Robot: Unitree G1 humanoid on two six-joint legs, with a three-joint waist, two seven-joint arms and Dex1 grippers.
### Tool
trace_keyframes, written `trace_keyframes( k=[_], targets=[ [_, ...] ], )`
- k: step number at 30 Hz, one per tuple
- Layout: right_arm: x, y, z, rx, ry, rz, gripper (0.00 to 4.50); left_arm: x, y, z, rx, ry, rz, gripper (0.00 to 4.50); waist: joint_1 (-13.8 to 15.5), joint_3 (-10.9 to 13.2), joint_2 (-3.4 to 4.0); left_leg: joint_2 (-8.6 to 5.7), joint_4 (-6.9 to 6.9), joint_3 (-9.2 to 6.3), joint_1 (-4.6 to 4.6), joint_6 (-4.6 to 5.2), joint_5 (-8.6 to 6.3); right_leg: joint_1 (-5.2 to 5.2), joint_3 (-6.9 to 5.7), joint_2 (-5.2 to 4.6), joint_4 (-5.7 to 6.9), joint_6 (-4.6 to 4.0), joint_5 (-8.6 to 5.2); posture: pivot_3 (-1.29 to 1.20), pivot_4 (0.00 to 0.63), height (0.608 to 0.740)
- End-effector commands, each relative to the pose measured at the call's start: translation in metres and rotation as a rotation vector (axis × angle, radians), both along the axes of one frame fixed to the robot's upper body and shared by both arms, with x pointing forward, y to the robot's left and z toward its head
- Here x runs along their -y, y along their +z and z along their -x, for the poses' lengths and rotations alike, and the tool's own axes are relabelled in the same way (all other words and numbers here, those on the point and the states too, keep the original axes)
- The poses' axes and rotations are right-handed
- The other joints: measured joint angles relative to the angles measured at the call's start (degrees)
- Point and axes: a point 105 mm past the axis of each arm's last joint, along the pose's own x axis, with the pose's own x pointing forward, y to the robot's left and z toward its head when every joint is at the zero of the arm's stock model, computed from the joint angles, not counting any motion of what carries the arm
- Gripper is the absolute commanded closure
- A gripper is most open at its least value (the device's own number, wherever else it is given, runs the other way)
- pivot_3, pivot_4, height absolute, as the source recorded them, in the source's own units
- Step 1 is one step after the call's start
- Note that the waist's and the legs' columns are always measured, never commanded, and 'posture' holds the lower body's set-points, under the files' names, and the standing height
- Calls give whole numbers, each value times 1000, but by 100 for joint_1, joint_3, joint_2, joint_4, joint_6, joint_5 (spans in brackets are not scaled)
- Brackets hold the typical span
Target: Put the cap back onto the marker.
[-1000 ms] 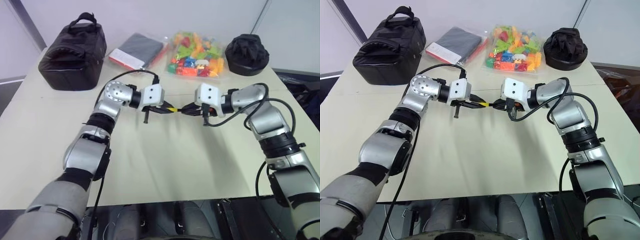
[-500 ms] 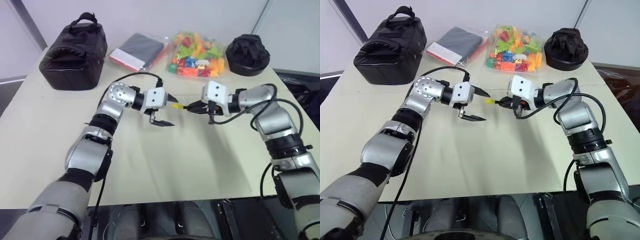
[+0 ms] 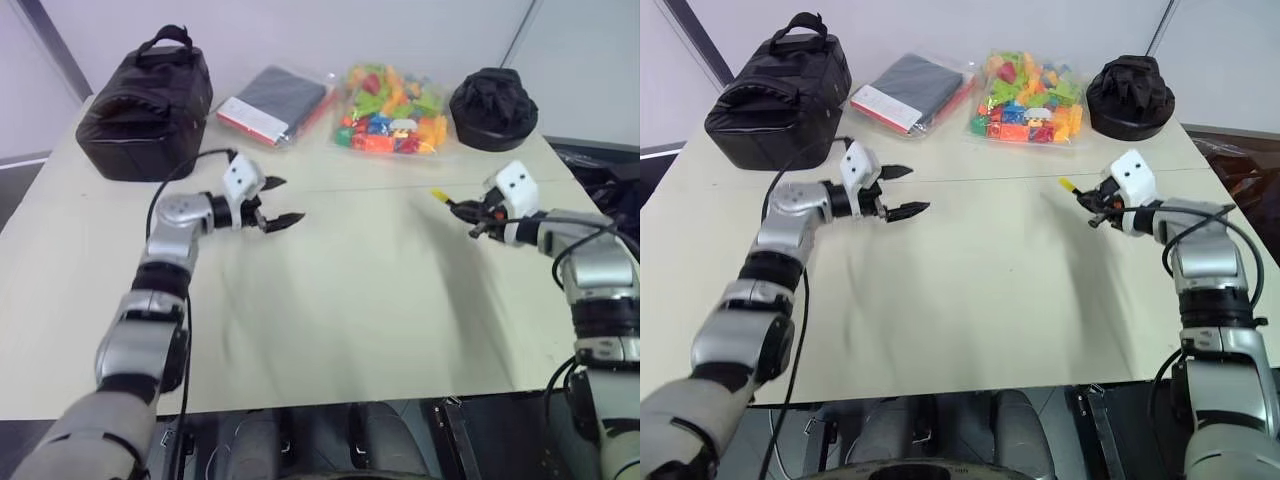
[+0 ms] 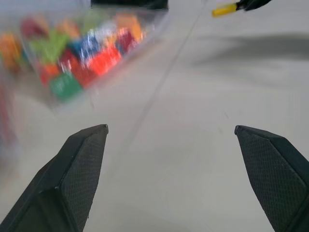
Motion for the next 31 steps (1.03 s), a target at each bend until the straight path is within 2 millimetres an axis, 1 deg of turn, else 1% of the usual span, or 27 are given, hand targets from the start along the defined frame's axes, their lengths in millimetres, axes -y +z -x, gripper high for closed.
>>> trace_keyframes(
  k=[1, 3, 5, 6, 8, 12, 14, 15, 17, 20, 21, 24, 25, 28, 31],
  targets=[
    [8, 9, 4, 51, -117, -32, 4500, -6, 26, 5, 33, 148, 166, 102, 16, 0, 0, 0, 0, -1, 0, 0, 0, 0, 0, -2, 2, 0, 0, 0, 150, 740],
    [13, 6, 6, 52, -186, -53, 4500, -9, 23, 10, 14, 230, 221, 102, 21, 0, 0, 0, 3, -6, 1, 0, 0, 4, 1, -6, 5, 0, 0, 0, 150, 740],
    [19, 6, 4, 90, -262, -39, 4500, -12, 19, 14, -4, 321, 283, 102, 21, 0, 0, -2, 2, -4, 2, 1, 0, 4, 2, -6, 4, 1, 1, 0, 150, 740],
    [18, 5, 4, 95, -278, -40, 4500, -11, 17, 16, -33, 351, 334, 102, 19, 0, 0, -3, 3, -5, 5, 1, 0, 6, 2, -6, 6, 1, 1, 0, 150, 740],
    [18, 0, 3, 84, -311, -58, 4500, -8, 16, 20, -49, 383, 379, 102, 18, 0, 0, -2, 2, -5, 8, 0, 0, 8, 2, -4, 6, 2, 1, 0, 150, 740],
    [17, -5, 5, 75, -320, -67, 4500, -4, 18, 23, -46, 421, 399, 102, 17, 0, 0, -3, 1, -5, 10, 0, 0, 9, 2, 0, 6, 1, 1, 0, 150, 740],
    [17, -7, 5, 69, -327, -74, 3527, -2, 18, 23, -41, 436, 398, 0, 13, -1, 0, -4, 1, -4, 11, 0, 0, 10, 2, 0, 5, 1, 1, 0, 150, 740],
    [17, -8, 5, 66, -329, -78, 3253, -3, 17, 22, -36, 447, 393, 0, 14, -1, 0, -4, 0, -5, 11, 0, 0, 10, 2, 0, 5, 1, 1, 0, 150, 740],
    [18, -8, 4, 61, -331, -77, 2266, -5, 16, 20, -30, 470, 385, 0, 14, -1, 0, -4, 0, -5, 12, 0, 0, 11, 2, 0, 4, 1, 1, 0, 150, 740],
    [21, -8, 4, 60, -340, -72, 603, -7, 14, 19, -28, 484, 378, 0, 15, -1, 0, -4, 0, -4, 11, 1, 0, 11, 2, 0, 4, 1, 1, 0, 150, 740],
    [22, -6, 5, 65, -338, -70, 176, -9, 14, 19, -30, 489, 379, 0, 15, -1, 0, -4, 0, -4, 11, 1, 0, 11, 2, 0, 4, 1, 1, 0, 150, 740],
    [33, 11, 4, 125, -350, -86, 176, -15, 13, 19, -37, 510, 378, 0, 14, -1, 0, -4, 0, -4, 11, 1, 0, 11, 2, 0, 3, 1, 1, 0, 150, 740],
    [41, 20, 4, 156, -372, -103, 176, -19, 12, 20, -36, 521, 373, 0, 15, -1, 0, -4, 0, -4, 11, 1, -1, 11, 2, 0, 3, 1, 1, 0, 150, 740],
    [69, 36, 7, 237, -432, -120, 176, -34, 7, 26, -42, 564, 364, 0, 17, -1, 0, -5, -1, -4, 12, 2, -1, 11, 2, 0, 1, 1, 1, 0, 150, 740],
    [90, 34, 15, 281, -473, -73, 176, -41, -1, 34, -57, 592, 347, 0, 16, -1, 0, -5, -3, -3, 12, 2, -1, 12, 2, 0, -4, 1, 1, 0, 150, 740]
  ],
)
